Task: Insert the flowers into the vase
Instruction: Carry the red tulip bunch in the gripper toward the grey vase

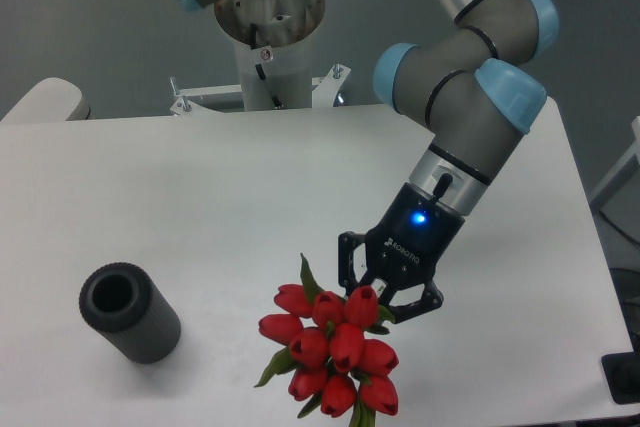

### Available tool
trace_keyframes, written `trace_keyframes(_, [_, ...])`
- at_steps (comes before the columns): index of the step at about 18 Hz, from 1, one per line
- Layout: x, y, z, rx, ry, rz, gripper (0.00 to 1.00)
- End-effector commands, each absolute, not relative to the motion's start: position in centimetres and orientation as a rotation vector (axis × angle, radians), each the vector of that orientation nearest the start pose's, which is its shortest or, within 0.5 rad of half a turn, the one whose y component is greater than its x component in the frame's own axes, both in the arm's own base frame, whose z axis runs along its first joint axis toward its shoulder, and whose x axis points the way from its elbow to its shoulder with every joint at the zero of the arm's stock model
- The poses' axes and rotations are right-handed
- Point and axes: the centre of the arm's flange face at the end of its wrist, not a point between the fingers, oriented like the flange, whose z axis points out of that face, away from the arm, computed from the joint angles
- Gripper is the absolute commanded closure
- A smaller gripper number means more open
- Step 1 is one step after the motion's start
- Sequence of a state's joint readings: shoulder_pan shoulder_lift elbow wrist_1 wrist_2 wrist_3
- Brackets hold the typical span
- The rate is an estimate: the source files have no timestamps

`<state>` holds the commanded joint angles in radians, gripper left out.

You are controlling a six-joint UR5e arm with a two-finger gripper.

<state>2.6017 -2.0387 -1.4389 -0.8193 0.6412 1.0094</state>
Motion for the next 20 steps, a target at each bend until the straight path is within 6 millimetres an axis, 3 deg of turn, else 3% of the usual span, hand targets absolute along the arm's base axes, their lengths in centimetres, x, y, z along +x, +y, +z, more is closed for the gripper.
trace_keyframes(4, [-46.6,53.6,40.0,-2.142,0.167,-0.192,0.79])
trace_keyframes(15, [-42.4,57.3,39.1,-2.133,0.253,-0.252,0.79])
trace_keyframes(20, [-38.4,59.9,40.1,-2.059,0.341,-0.305,0.79])
